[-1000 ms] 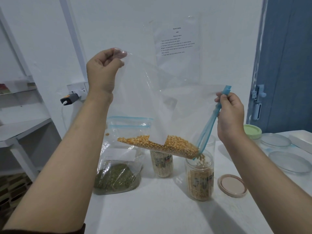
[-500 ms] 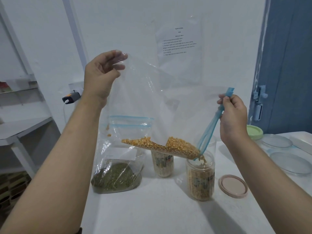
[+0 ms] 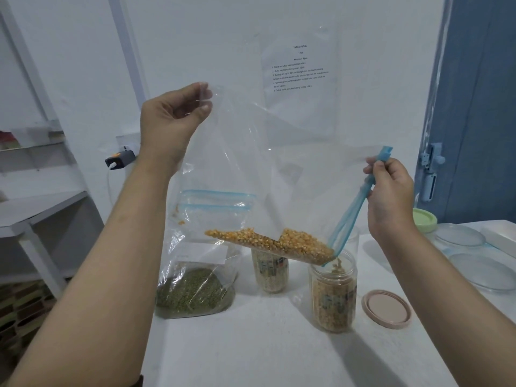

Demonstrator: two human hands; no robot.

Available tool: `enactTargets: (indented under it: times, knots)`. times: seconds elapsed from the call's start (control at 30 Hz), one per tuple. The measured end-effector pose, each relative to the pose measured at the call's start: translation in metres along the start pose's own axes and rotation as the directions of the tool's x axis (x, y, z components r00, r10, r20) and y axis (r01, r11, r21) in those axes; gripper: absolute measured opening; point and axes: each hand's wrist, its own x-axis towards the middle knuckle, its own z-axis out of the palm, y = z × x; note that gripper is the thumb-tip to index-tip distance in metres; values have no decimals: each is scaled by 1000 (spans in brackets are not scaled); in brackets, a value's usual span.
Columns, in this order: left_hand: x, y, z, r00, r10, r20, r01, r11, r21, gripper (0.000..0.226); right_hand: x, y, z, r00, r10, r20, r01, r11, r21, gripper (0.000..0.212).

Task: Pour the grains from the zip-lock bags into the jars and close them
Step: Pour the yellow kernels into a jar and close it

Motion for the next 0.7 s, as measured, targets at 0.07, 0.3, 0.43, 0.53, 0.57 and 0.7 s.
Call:
enactTargets:
  times: [0.07,0.3,0.43,0.53,0.57,0.7]
  knots:
    - [0,0,1,1000,16,-8,-16,999,31,34,1,1,0,1000,-3,2,3,1000,-1,26]
    - [1,-1,6,1000,20,-23,-18,996,83,19,2,4,1,1000,-13,18,13,1000,0,28]
    - [2,-3,4,999,33,-4,-32,993,115,18,2,4,1,1000,-21,19,21,1000,5,27]
    - [1,-3,4,999,35,-2,-34,990,133,21,1,4,0,1000,-19,16,19,1000,10,27]
    - [0,-3,5,999,37,-4,-36,988,148,22,1,4,0,1000,-20,16,19,1000,15,27]
    - [-5,-5,10,998,55,-1,-54,974,222,23,0,4,1,1000,-17,11,17,999,32,27]
